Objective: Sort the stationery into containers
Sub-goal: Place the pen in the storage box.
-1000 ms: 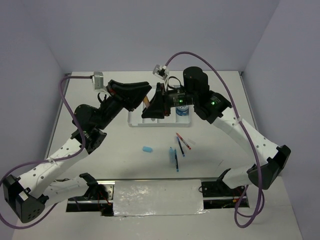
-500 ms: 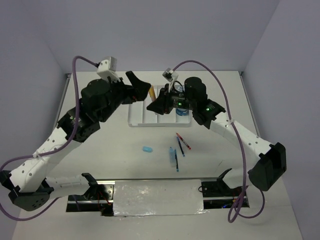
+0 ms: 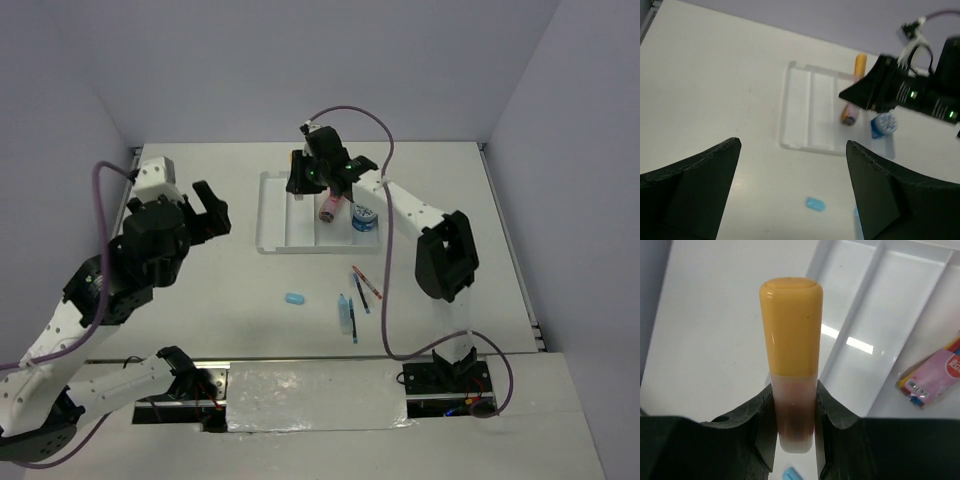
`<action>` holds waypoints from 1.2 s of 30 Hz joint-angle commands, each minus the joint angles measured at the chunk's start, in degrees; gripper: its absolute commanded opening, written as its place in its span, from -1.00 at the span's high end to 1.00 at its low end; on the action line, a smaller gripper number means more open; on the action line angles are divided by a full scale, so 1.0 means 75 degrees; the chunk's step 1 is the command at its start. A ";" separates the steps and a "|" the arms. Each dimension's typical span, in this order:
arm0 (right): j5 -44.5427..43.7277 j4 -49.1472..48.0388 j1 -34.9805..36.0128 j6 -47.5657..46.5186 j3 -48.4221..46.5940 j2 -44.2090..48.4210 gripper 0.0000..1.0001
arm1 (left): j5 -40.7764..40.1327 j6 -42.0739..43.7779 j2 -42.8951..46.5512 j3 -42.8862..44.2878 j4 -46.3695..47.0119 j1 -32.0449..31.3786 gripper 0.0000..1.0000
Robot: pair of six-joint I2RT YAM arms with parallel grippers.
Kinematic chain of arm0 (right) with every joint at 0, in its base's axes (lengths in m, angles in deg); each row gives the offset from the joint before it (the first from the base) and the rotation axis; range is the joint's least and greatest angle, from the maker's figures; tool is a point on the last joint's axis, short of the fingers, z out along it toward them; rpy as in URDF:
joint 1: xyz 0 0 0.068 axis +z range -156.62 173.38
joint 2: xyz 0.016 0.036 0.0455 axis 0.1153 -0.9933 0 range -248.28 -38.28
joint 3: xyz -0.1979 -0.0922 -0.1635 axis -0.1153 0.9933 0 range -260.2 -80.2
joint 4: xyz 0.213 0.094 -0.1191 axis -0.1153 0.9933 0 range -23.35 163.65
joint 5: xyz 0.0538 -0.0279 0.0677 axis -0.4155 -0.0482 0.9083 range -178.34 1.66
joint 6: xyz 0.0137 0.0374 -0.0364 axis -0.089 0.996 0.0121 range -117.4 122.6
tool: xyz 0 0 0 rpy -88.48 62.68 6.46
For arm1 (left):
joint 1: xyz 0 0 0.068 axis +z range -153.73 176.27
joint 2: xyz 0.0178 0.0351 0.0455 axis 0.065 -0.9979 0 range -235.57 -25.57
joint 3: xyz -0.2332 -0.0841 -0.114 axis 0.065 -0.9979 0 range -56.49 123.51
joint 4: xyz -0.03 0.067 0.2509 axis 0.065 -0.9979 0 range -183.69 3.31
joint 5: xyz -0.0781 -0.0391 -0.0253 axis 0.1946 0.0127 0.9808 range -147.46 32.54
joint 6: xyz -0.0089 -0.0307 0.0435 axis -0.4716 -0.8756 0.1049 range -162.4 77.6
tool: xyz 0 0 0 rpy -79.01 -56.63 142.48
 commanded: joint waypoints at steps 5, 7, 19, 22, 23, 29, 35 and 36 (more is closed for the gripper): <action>-0.1461 0.1509 -0.0132 0.0750 -0.1484 -0.1483 0.84 | 0.0513 0.0489 0.1164 -0.2683 0.1210 0.0063 -0.99; -0.1379 0.1473 -0.0143 0.0785 -0.1507 -0.1694 0.82 | 0.0421 0.0442 0.1166 -0.2801 0.1094 0.0052 -0.99; -0.1098 0.1074 -0.0143 0.0962 -0.1214 -0.1929 0.10 | 0.0128 0.0371 0.1107 -0.2766 0.0648 0.0052 -0.99; -0.1097 0.1145 -0.0143 0.0891 -0.1273 -0.1836 -0.07 | 0.0116 0.0371 0.1107 -0.2755 0.0613 0.0063 -0.99; -0.1109 0.1156 -0.0155 0.0868 -0.1319 -0.1812 -0.08 | 0.0116 0.0360 0.1084 -0.2743 0.0601 0.0063 -0.99; -0.1237 0.1367 0.0077 0.0646 -0.1017 -0.0877 -0.08 | -0.0094 0.0325 0.1013 -0.2708 0.0484 0.0063 -0.99; -0.2442 0.1577 0.0864 0.0035 0.1700 0.2029 -0.05 | -0.0411 -0.0015 0.0592 -0.2509 0.0028 0.0063 -0.99; -0.2631 0.1555 0.0934 0.0163 0.2191 0.2368 -0.05 | -0.0446 -0.0096 0.0394 -0.2439 -0.0101 0.0052 -0.99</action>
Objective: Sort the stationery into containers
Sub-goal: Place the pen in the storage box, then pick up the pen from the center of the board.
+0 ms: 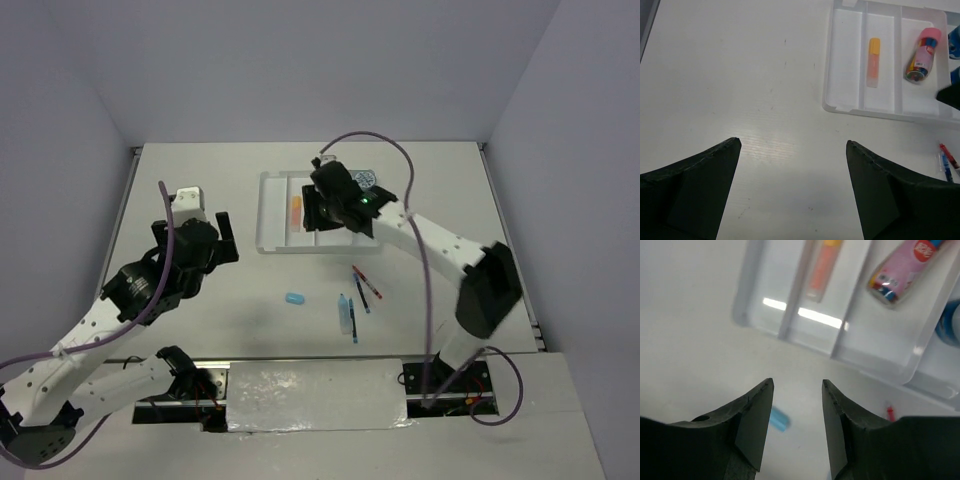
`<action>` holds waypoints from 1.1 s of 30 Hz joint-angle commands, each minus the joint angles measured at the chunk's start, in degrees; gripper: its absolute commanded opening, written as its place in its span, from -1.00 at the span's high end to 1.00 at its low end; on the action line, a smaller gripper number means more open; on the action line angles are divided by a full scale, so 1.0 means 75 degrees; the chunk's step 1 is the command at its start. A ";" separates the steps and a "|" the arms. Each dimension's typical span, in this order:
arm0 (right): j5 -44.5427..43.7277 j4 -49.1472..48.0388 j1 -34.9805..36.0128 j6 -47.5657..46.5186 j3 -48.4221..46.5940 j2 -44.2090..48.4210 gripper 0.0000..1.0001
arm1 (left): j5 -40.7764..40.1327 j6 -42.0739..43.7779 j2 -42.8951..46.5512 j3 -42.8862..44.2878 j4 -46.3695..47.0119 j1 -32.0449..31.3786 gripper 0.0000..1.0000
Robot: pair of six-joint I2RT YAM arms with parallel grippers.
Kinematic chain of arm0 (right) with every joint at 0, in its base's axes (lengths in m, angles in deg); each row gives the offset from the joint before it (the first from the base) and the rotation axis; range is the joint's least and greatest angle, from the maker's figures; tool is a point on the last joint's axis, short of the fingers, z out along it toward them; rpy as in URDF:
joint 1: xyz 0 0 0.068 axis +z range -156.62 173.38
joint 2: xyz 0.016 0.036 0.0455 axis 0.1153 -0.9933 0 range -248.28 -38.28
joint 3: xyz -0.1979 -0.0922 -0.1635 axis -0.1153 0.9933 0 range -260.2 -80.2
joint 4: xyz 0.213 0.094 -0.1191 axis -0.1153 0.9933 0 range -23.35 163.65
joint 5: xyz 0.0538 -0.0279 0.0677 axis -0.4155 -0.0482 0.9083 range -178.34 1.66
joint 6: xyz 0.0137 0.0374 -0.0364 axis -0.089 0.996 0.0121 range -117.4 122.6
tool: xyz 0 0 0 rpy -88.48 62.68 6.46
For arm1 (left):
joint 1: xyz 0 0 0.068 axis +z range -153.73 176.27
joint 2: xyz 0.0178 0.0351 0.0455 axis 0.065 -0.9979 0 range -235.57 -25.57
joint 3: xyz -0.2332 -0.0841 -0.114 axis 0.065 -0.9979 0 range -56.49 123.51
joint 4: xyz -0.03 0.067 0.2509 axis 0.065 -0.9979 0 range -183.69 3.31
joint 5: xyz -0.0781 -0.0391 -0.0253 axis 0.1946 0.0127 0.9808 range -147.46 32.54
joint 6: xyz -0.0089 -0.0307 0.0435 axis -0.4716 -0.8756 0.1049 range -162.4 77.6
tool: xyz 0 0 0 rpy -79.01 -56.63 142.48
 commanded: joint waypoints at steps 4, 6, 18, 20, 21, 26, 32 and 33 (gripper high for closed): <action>-0.1123 -0.0105 0.0690 0.0513 0.3211 0.3093 0.02 | -0.0532 -0.0530 -0.0434 0.0480 -0.0526 0.0087 -0.99; -0.1370 -0.0105 0.1122 0.0889 0.3831 0.3480 0.04 | -0.0579 -0.0507 -0.0259 0.0433 -0.0468 0.0122 -0.99; -0.1840 -0.0198 0.2063 0.2038 0.4971 0.3014 0.05 | -0.0673 -0.0378 -0.0503 0.0409 -0.0550 0.0122 -0.99; -0.1711 -0.0339 0.2110 0.2085 0.5088 0.2885 0.06 | -0.0650 -0.0366 -0.0550 0.0409 -0.0561 0.0122 -0.99; -0.1722 -0.0351 0.2145 0.2120 0.5124 0.2838 0.05 | -0.0661 -0.0366 -0.0562 0.0409 -0.0573 0.0110 -0.99; -0.1571 -0.0538 0.2192 0.2249 0.5428 0.2580 0.05 | -0.0615 -0.0308 -0.0609 0.0398 -0.0538 0.0122 -0.99; -0.1559 -0.0585 0.2262 0.2366 0.5639 0.2509 0.02 | -0.0568 -0.0296 -0.0691 0.0409 -0.0538 0.0122 -0.99; -0.1535 -0.0666 0.2262 0.2366 0.5686 0.2509 0.02 | -0.0567 -0.0296 -0.0703 0.0409 -0.0538 0.0110 -0.99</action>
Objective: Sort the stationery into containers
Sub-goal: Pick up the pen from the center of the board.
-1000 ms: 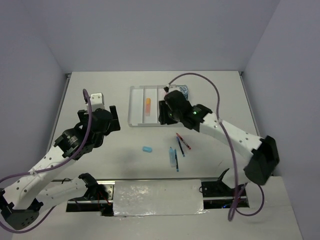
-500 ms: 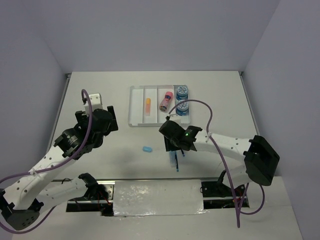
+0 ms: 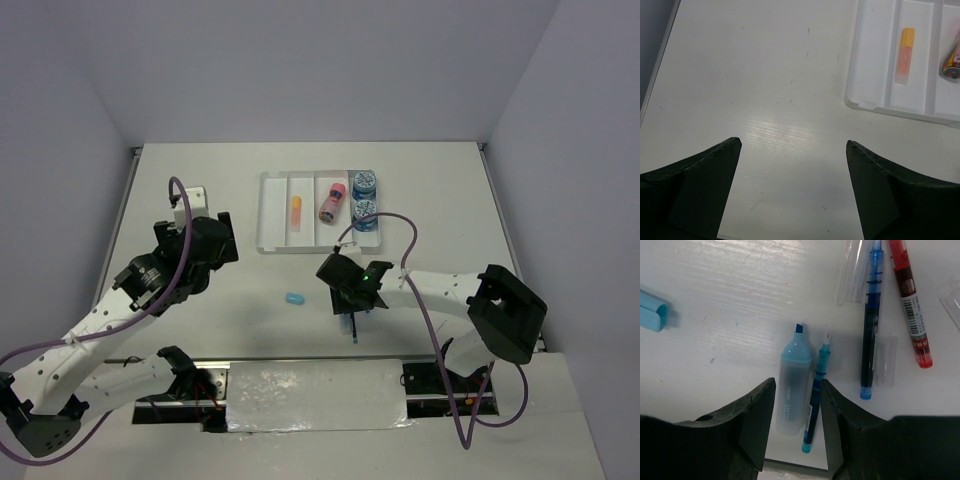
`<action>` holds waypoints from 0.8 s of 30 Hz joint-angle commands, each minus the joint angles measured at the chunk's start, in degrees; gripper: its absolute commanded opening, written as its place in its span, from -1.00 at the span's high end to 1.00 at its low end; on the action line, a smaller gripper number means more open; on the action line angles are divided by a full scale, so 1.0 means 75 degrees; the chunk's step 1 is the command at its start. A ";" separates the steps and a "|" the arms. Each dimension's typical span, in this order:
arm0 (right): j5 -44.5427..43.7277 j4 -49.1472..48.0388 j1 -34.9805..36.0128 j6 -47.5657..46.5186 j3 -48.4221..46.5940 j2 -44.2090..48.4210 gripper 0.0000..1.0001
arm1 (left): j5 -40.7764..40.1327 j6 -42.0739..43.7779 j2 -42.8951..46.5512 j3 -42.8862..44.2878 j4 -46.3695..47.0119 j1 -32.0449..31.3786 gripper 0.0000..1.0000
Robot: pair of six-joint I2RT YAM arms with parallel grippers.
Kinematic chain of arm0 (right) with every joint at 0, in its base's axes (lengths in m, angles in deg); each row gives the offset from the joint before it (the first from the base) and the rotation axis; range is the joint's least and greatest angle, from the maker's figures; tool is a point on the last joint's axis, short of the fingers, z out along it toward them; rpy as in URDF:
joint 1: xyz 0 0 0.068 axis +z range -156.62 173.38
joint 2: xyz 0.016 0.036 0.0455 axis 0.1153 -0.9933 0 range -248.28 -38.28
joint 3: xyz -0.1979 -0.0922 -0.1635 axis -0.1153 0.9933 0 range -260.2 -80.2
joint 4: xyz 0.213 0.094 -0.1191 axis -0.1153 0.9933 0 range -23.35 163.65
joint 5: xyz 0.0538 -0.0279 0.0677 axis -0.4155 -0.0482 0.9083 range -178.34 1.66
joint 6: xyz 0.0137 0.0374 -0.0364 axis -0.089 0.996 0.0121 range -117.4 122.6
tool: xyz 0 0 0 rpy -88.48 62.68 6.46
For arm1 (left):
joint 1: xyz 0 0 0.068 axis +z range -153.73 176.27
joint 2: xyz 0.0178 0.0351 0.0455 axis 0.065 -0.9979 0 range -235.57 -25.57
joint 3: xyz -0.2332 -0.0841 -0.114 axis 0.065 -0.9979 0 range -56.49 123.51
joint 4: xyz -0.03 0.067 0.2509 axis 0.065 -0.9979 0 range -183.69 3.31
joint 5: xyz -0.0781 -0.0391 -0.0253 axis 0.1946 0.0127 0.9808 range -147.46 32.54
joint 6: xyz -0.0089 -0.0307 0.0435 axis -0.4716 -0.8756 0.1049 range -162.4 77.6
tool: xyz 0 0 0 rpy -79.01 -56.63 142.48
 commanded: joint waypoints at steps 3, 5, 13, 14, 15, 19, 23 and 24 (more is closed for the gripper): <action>0.0042 -0.0437 0.0114 0.0163 0.0167 -0.0032 0.02 | -0.0087 0.0063 -0.0027 0.0208 0.0068 0.0017 -0.99; 0.0007 -0.0402 0.0138 0.0163 0.0109 -0.0067 0.02 | -0.0075 0.0074 -0.0038 0.0208 0.0080 0.0029 -0.99; 0.0066 -0.0461 0.0243 0.0163 0.0015 -0.0301 0.09 | -0.0075 0.0086 -0.0038 0.0208 0.0091 0.0017 -0.99; 0.0089 -0.0496 0.0232 0.0163 0.0015 -0.0325 0.10 | -0.0075 0.0086 -0.0038 0.0208 0.0092 0.0017 -0.99; 0.0112 -0.0531 0.0243 0.0163 0.0015 -0.0348 0.11 | -0.0075 0.0086 -0.0038 0.0208 0.0080 0.0017 -0.99; 0.0148 -0.0566 0.0302 0.0222 -0.0032 -0.0571 0.17 | -0.0052 0.0074 -0.0027 0.0197 0.0080 0.0029 -0.99; 0.0206 -0.0613 0.0454 0.0234 -0.0219 -0.0864 0.25 | 0.0135 0.0016 -0.0085 0.0208 0.0150 0.0017 -0.99; 0.0230 -0.0648 0.0478 0.0222 -0.0277 -0.0992 0.29 | 0.0194 0.0004 -0.0167 0.0208 0.0185 0.0017 -0.99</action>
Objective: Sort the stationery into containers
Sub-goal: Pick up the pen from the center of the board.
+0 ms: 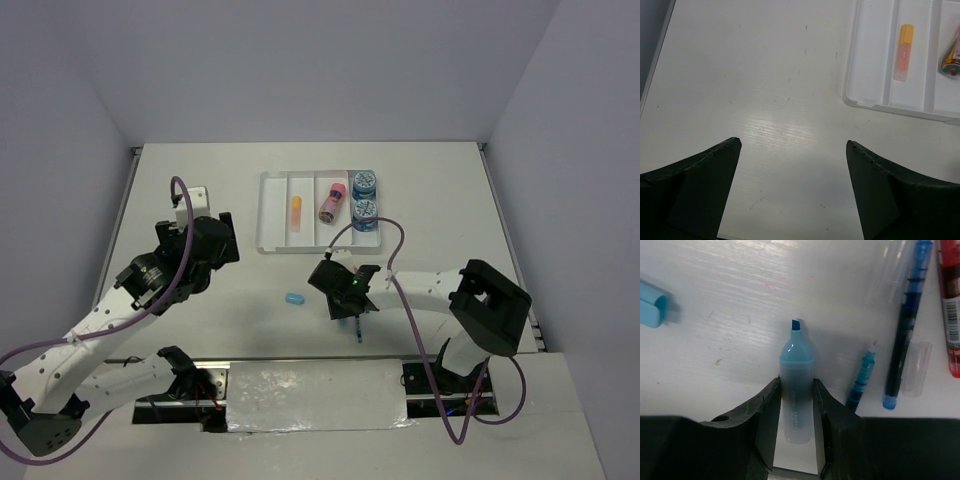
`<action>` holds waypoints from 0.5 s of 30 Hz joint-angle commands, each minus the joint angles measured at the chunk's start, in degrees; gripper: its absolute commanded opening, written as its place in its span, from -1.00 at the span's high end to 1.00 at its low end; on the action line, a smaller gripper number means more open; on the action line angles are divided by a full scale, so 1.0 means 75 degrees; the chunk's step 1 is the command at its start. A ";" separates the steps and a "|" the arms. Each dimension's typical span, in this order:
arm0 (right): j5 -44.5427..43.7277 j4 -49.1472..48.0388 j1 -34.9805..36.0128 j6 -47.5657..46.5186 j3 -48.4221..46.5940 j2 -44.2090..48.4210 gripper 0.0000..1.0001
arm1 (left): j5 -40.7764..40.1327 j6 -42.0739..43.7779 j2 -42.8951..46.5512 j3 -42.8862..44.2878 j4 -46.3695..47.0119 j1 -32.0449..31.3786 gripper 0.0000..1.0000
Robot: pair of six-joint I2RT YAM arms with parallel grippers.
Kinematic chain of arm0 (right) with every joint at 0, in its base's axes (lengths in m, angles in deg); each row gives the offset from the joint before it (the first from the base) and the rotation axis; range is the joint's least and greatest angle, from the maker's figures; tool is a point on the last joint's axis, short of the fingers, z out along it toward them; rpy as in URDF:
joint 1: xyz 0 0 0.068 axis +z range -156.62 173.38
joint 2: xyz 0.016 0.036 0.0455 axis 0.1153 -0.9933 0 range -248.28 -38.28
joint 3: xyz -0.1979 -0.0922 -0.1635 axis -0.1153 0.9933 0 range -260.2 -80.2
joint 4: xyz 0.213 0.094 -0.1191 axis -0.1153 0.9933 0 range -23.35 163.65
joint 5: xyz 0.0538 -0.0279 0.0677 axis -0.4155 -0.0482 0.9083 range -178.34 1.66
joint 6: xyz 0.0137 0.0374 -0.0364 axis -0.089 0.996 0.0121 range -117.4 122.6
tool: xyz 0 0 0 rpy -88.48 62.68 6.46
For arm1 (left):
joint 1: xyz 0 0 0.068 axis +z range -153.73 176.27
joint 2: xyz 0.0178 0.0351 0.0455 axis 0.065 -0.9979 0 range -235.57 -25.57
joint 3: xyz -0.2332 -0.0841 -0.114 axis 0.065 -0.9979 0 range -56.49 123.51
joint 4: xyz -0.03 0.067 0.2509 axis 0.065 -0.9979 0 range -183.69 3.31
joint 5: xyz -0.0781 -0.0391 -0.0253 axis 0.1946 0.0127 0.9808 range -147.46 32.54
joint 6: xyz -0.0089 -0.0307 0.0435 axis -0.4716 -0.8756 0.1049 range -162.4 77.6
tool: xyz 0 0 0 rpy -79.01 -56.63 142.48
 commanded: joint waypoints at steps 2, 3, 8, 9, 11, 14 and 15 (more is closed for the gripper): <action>0.0232 -0.0418 0.0242 0.0132 -0.0360 -0.0483 0.36 | 0.0285 -0.0171 -0.0208 0.0313 0.0121 0.0040 -0.99; 0.0291 -0.0535 0.0242 0.0108 -0.0372 -0.0565 0.47 | 0.0390 -0.0427 -0.0348 0.0395 -0.0018 0.0052 -0.99; 0.0831 -0.1413 0.0172 -0.0102 0.0061 0.0077 0.78 | 0.1105 -0.1529 -0.0618 -0.0002 0.0132 0.0076 -0.99; 0.0738 -0.1403 0.0160 -0.0149 0.0143 0.0554 1.00 | 0.1326 -0.2099 -0.0677 -0.0177 0.0144 0.0076 -0.99; 0.0457 -0.1100 0.0078 -0.0208 0.0225 0.1142 1.00 | 0.1655 -0.2595 -0.0840 -0.0446 0.0435 0.0076 -0.99; 0.0210 -0.0574 -0.0296 -0.0348 0.0541 0.2733 1.00 | 0.1997 -0.3881 -0.1063 -0.1067 0.0998 -0.0111 -0.99; 0.0106 -0.0420 -0.0541 -0.0372 0.0612 0.2994 1.00 | 0.1950 -0.4188 -0.1157 -0.1243 0.1069 -0.0298 -0.99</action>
